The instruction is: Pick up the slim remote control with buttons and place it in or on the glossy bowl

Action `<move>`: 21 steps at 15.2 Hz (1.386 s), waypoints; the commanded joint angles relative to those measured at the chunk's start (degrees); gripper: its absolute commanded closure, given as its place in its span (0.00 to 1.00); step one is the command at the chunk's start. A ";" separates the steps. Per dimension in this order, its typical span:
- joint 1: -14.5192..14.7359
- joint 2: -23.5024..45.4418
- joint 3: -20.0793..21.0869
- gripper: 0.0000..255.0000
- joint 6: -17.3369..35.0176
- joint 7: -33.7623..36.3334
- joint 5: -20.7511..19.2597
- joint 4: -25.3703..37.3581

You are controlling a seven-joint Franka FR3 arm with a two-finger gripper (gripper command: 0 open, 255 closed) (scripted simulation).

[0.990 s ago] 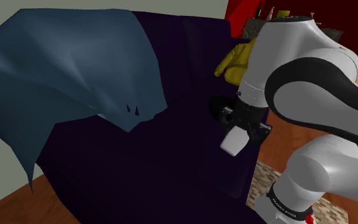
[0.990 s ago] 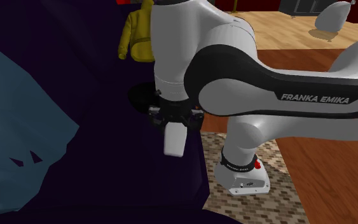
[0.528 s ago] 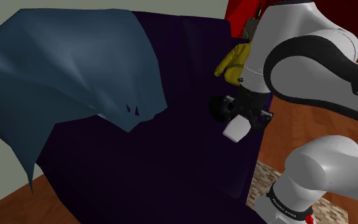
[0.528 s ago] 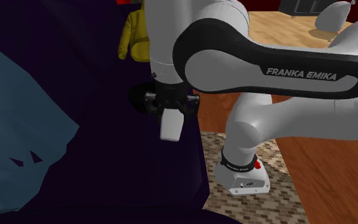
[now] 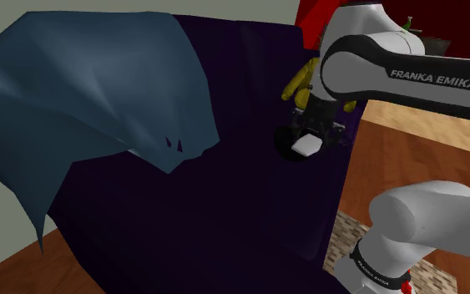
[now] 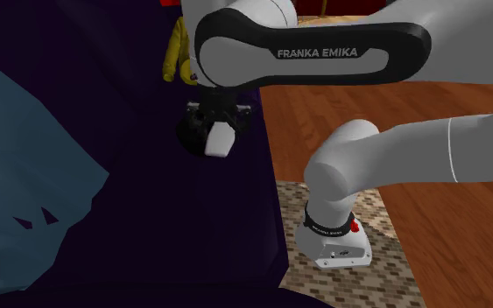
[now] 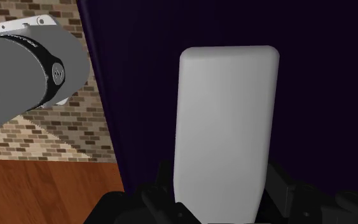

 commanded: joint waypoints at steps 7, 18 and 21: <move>-8.58 15.14 -3.54 1.00 9.69 -6.86 -5.93 5.85; -14.93 30.90 -4.72 1.00 18.48 -10.02 -11.08 12.84; -14.94 31.52 -4.34 1.00 20.92 -9.72 -11.09 10.99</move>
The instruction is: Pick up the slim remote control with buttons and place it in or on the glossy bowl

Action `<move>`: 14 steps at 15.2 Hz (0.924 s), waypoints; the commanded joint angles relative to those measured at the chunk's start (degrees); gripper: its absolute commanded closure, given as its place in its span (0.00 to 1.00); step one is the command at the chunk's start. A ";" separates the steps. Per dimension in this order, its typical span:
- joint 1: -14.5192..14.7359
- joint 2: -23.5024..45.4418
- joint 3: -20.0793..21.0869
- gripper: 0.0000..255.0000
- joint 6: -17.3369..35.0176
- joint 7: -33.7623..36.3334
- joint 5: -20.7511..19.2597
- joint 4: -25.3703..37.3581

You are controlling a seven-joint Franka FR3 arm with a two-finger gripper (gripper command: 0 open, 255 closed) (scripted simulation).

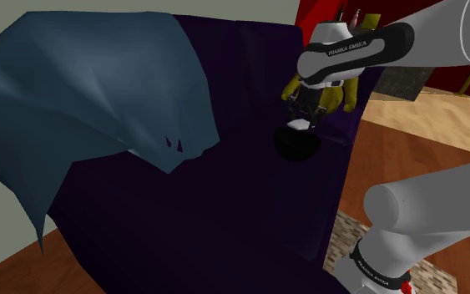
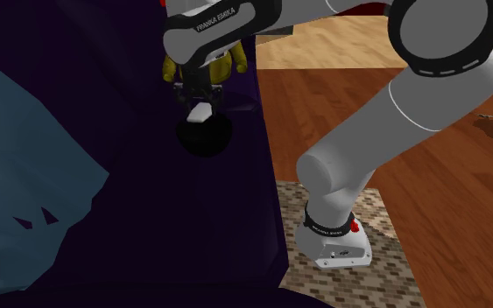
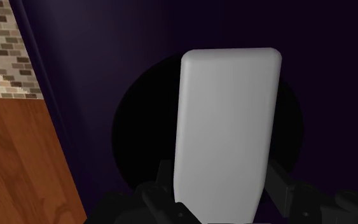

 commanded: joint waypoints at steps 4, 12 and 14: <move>-0.09 1.18 0.57 1.00 4.11 0.44 -0.10 -2.93; -0.19 2.21 1.05 1.00 6.83 0.88 -0.25 -4.65; -0.19 2.21 1.05 1.00 6.83 0.88 -0.25 -4.65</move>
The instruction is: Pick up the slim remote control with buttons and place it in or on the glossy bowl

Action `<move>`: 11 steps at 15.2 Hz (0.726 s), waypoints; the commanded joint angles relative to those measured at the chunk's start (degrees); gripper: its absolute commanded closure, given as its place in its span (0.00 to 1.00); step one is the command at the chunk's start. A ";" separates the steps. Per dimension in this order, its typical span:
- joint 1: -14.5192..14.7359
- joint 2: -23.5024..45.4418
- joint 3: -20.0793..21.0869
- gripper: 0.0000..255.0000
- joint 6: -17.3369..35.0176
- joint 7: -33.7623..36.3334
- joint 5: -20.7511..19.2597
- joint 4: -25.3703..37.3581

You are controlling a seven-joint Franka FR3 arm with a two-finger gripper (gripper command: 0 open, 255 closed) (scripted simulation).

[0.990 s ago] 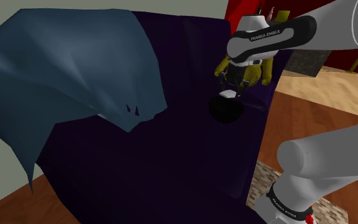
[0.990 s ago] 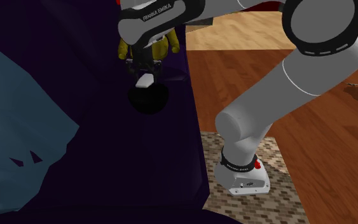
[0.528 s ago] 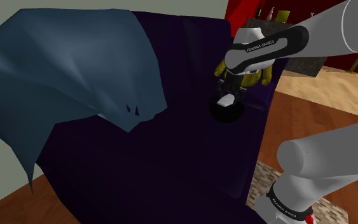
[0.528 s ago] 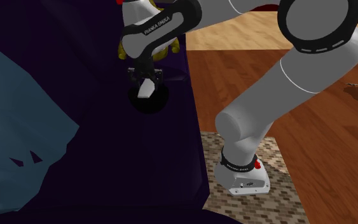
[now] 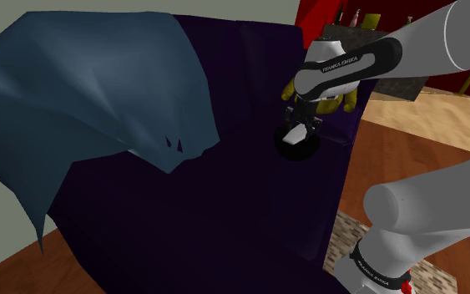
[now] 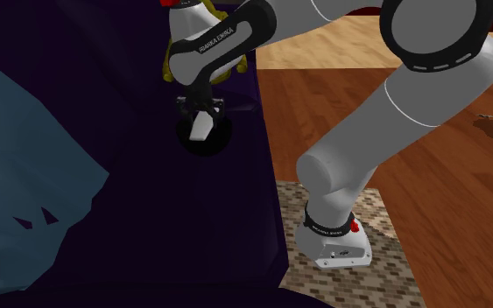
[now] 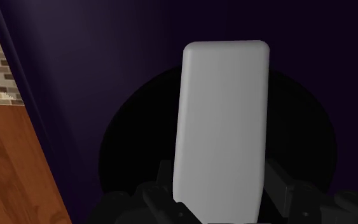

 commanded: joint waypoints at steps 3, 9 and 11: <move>-0.01 0.00 -0.01 0.00 0.00 0.00 0.00 0.00; 0.41 -2.03 -0.56 0.00 -4.33 -0.42 0.44 2.35; 0.68 -3.50 -1.01 0.00 -8.11 -0.68 0.67 4.69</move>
